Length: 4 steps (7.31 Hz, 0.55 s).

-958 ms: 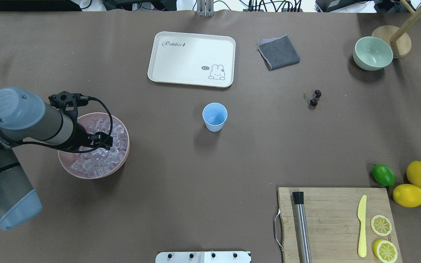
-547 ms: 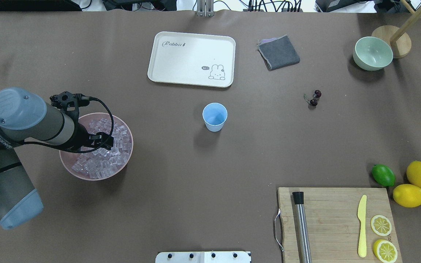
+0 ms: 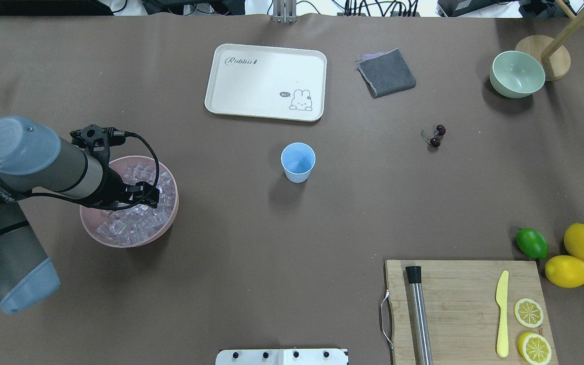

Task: Put ice and cherries in cup
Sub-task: 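Lower the left gripper into the bowl and grasp an ice cube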

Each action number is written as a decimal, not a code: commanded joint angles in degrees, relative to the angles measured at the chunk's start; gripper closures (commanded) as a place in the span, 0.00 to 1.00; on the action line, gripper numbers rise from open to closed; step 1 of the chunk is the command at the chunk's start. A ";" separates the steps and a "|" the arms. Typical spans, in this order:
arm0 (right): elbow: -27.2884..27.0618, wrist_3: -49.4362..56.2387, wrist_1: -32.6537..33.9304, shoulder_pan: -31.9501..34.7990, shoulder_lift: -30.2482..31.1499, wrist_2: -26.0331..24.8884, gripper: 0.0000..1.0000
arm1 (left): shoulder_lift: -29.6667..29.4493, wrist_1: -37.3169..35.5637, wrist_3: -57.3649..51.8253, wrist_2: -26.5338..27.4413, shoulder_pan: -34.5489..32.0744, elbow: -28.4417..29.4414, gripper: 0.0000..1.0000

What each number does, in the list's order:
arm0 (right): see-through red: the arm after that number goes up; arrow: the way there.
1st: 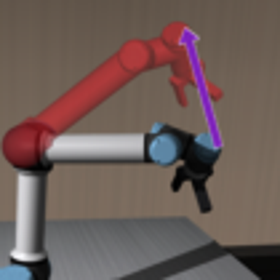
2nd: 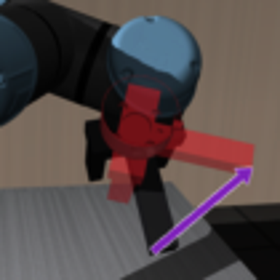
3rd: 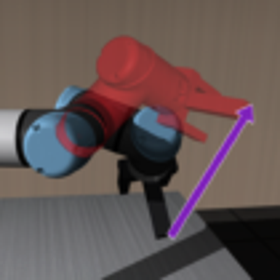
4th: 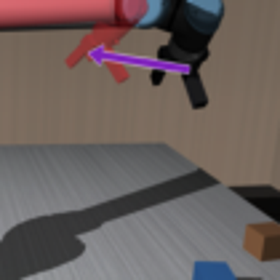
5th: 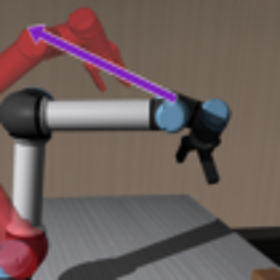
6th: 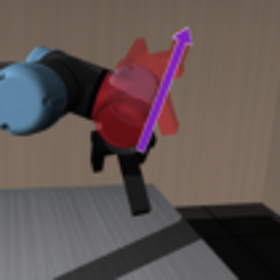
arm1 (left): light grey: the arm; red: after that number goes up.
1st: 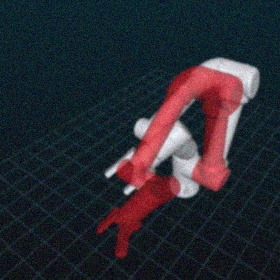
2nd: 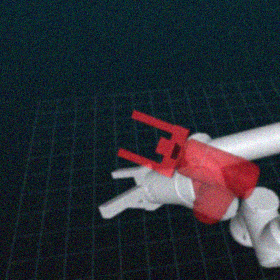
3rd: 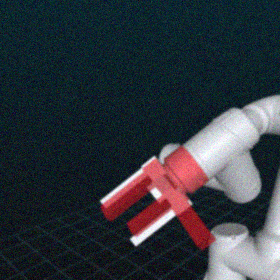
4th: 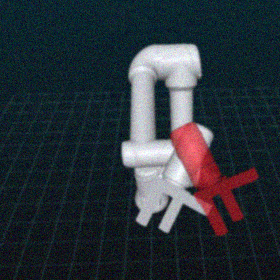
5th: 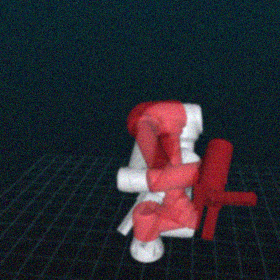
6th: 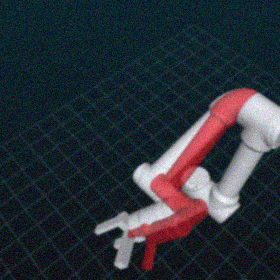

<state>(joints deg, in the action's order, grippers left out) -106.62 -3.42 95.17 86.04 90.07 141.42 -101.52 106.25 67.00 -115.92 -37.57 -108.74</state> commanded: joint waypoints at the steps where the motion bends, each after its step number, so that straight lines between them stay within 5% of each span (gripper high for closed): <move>1: -0.43 -0.27 -1.90 0.00 1.06 0.00 0.00 | 0.45 0.01 -0.11 -0.09 -0.14 0.55 0.06; 4: -0.43 -0.45 -2.88 0.00 1.77 0.00 0.00 | -0.25 0.19 -0.12 -0.36 -1.81 2.03 0.06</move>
<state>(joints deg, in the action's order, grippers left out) -107.03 -3.81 92.51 86.04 91.73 141.42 -101.43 106.30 66.84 -116.23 -38.89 -107.72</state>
